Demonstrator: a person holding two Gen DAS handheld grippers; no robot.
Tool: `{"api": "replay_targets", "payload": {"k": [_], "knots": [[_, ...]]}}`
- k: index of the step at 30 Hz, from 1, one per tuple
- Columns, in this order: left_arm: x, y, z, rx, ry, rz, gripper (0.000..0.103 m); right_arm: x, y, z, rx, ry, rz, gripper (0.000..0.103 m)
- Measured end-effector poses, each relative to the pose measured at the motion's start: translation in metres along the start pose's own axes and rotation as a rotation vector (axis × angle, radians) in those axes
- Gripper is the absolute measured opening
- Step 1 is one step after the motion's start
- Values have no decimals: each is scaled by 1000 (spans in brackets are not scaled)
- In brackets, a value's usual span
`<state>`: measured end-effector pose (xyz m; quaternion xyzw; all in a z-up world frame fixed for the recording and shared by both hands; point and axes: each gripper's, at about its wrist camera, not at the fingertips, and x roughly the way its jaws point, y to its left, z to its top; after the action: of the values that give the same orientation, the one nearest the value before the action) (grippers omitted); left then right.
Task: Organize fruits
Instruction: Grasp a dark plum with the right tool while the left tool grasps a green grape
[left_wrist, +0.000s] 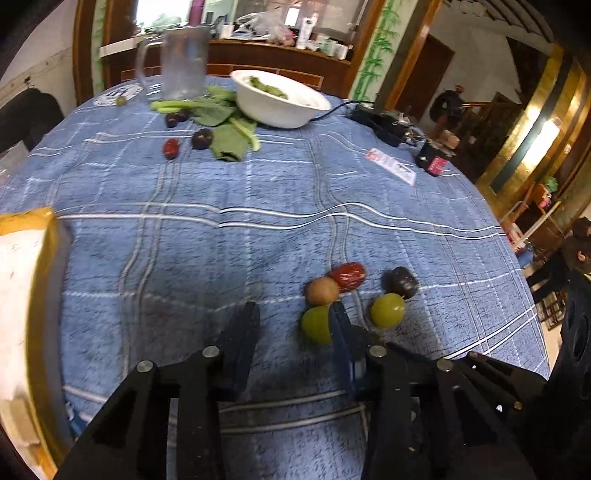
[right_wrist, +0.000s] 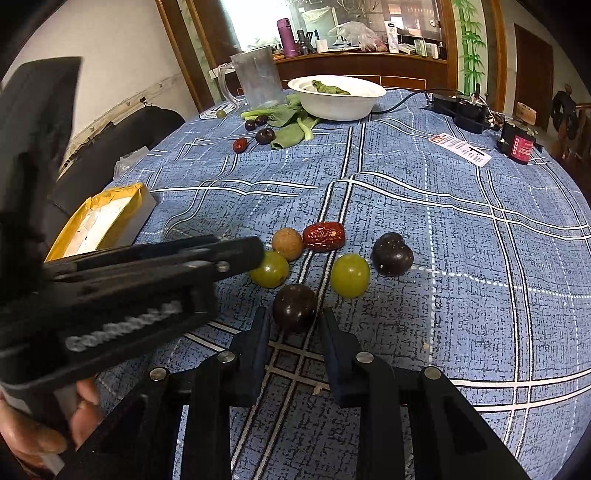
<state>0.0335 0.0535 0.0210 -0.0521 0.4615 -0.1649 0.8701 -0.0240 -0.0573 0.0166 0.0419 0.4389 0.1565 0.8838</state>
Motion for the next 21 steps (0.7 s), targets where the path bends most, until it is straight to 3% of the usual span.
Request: {"api": "replay_targets", "payload": {"k": [9,11,13,16,21], "knots": [[12,-23,-7,112,-20,-34,38,2,1,0,-3,-16,-12,29],[11,-19,-7,93,-22,-55,33,2,0,0,0,-17,-11,25],[9,-16,-8,71,-22,-96,19,2,1,0,-1,-18,-7,25],[2,-19,-12,103,-56,-29,19,1,2,-1,-7,-20,-11,25],[-13,1,-8,18,-105,-75,19,-3,2,-1,-4,-27,-14,24]]}}
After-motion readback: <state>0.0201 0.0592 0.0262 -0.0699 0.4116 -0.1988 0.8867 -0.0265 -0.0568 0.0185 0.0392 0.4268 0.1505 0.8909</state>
